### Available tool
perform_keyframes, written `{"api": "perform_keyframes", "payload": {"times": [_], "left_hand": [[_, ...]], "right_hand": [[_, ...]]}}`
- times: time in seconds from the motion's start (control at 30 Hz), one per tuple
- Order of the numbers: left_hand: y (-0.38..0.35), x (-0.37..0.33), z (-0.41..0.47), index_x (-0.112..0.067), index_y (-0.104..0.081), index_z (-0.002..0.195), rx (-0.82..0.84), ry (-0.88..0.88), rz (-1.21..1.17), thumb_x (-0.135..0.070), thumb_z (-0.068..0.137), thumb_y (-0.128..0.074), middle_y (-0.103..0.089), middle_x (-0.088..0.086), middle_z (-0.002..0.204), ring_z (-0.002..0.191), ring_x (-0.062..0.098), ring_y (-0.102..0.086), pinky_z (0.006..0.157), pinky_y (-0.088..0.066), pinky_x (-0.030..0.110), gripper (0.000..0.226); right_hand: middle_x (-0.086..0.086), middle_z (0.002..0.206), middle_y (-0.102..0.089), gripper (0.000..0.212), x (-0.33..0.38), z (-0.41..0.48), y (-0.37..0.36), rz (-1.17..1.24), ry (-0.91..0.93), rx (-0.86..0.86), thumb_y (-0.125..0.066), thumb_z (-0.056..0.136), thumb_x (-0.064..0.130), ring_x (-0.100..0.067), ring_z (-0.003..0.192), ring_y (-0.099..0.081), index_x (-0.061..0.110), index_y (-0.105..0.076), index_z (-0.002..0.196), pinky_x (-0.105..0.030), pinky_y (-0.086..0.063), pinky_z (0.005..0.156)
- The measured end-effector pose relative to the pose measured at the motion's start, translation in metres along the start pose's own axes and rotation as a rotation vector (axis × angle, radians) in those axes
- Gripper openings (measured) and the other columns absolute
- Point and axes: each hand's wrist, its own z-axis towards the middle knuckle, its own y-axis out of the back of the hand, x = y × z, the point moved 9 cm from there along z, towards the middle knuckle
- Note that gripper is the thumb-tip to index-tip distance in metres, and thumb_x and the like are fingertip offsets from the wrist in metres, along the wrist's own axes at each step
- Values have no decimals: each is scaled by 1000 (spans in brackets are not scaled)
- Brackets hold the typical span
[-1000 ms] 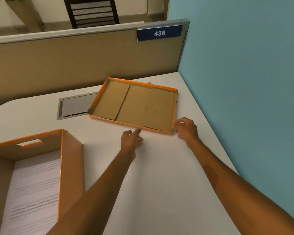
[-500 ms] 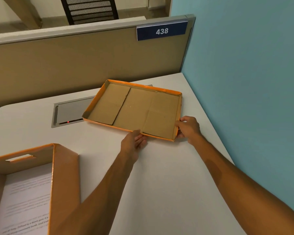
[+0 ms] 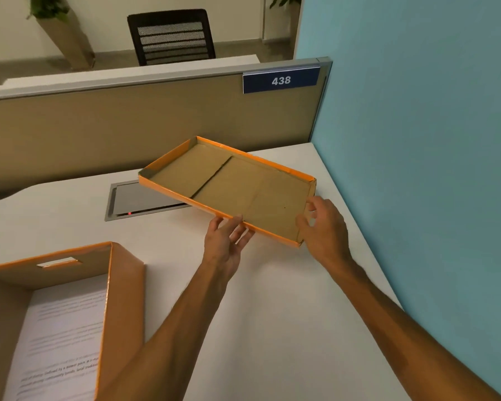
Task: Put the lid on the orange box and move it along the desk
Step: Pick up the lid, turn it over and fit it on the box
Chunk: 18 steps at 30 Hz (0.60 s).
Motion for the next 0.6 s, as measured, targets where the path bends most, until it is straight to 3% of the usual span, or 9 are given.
{"api": "perform_keyframes", "payload": {"times": [0.1, 0.17, 0.27, 0.37, 0.47, 0.6], "left_hand": [[-11, -15, -19, -17, -52, 130, 34, -102, 31, -2, 82, -72, -77, 9, 103, 104, 31, -71, 78, -60, 43, 54], [-22, -28, -36, -19, -50, 127, 42, -187, 94, -3, 83, -72, -77, 6, 96, 103, 31, -71, 78, -61, 43, 51], [-35, -47, -65, -19, -48, 128, 6, -304, 194, -9, 84, -73, -73, 10, 107, 103, 31, -70, 80, -61, 45, 52], [-44, -65, -96, -20, -46, 131, -31, -403, 280, -14, 84, -75, -65, 10, 121, 108, 30, -67, 87, -59, 47, 56], [-53, -82, -126, -25, -46, 131, -33, -509, 380, -23, 82, -77, -65, 4, 121, 108, 27, -67, 87, -59, 41, 58], [-66, -99, -160, -28, -49, 135, 38, -610, 508, -33, 83, -74, -64, 0, 129, 115, 23, -64, 95, -55, 42, 58]], "right_hand": [[-10, 123, -64, 51, 54, -36, -8, -117, 356, 66, -72, 85, 42, -27, 111, -59, 13, -62, 125, -41, -52, 88], [-10, 125, -66, 56, 75, -52, -13, -216, 468, 58, -74, 81, 46, -28, 113, -61, 13, -64, 125, -42, -51, 93], [-10, 121, -70, 52, 93, -61, -10, -215, 494, -2, -78, 80, 41, -28, 111, -64, 13, -67, 123, -45, -52, 96], [-14, 109, -73, 38, 111, -71, 4, -79, 531, -144, -79, 81, 26, -31, 98, -69, 7, -71, 112, -49, -57, 89], [-16, 101, -73, 26, 125, -85, 22, 112, 573, -253, -75, 86, 18, -30, 91, -69, 2, -71, 107, -45, -58, 87], [-14, 99, -72, 27, 132, -92, 40, 351, 463, -232, -73, 87, 20, -22, 86, -67, 3, -68, 107, -36, -59, 82]]}}
